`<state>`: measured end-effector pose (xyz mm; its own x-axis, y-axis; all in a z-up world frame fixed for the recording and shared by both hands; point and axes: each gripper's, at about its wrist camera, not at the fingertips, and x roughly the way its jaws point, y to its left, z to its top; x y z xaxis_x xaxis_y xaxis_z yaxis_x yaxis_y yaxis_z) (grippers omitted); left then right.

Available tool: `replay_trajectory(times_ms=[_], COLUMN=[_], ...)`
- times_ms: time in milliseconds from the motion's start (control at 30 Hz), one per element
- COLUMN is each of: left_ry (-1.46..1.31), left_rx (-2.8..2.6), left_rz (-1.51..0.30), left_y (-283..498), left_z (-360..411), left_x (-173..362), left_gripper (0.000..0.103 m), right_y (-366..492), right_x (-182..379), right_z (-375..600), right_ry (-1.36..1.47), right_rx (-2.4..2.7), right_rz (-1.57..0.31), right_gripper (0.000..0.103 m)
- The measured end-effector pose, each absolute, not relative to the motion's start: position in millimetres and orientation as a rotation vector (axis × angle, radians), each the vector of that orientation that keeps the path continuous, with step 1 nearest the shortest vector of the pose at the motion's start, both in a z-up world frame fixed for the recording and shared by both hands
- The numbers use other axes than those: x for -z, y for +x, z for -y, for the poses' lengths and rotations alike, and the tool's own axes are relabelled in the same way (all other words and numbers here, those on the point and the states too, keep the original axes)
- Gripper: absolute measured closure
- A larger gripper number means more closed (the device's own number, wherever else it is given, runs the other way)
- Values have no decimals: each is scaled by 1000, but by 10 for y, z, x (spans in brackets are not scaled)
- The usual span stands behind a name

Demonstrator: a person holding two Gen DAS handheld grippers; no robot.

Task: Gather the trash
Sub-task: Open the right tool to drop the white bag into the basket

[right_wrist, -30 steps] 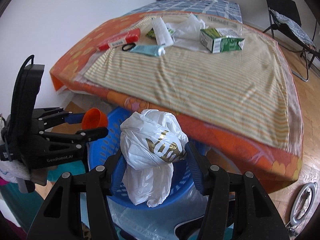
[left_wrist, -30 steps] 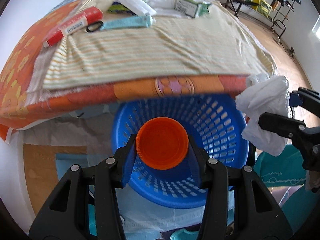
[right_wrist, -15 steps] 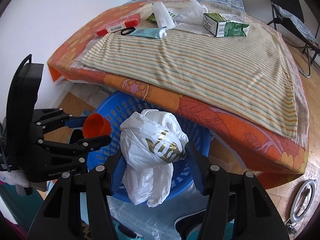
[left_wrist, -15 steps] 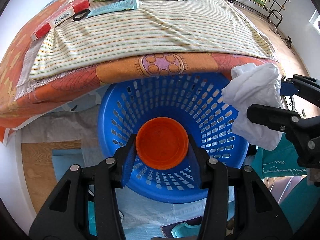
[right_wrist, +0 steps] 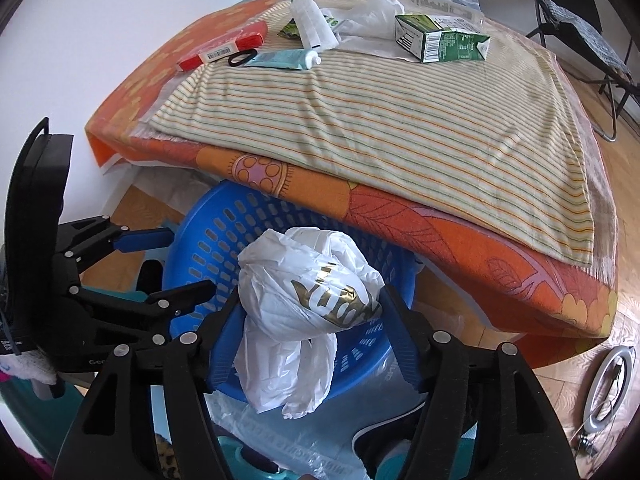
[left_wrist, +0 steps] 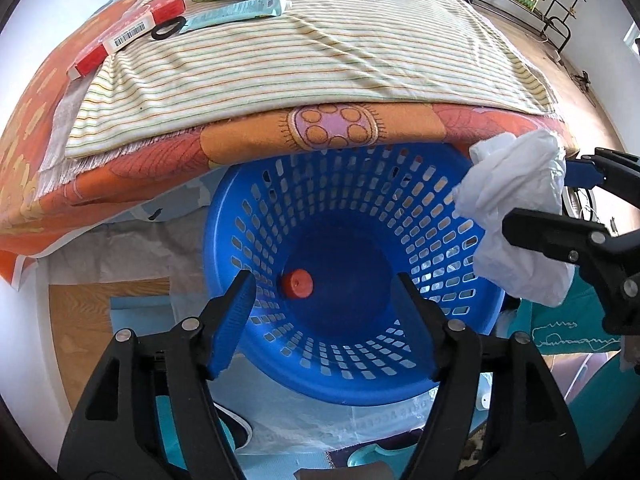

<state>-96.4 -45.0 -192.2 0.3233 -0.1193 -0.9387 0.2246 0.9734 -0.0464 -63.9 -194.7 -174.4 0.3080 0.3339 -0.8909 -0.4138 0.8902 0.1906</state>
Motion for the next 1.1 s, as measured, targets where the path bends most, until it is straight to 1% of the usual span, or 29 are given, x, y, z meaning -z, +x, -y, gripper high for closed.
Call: replay_trajectory(times_ms=[300, 567, 1100], left_ry=[103, 98, 75], left_rx=[211, 198, 186], left_rz=[-1223, -1217, -1212], left_y=[-952, -947, -939], left_z=[431, 393, 332], left_x=[1929, 1923, 1881], left_gripper=[31, 31, 31], right_y=[-625, -630, -554], right_x=[1752, 1700, 1632], right_z=[1935, 1914, 1953], right_ry=[-61, -64, 98], right_rx=[-519, -532, -607], right_rz=[-1167, -1152, -1166], right_gripper=[32, 32, 31])
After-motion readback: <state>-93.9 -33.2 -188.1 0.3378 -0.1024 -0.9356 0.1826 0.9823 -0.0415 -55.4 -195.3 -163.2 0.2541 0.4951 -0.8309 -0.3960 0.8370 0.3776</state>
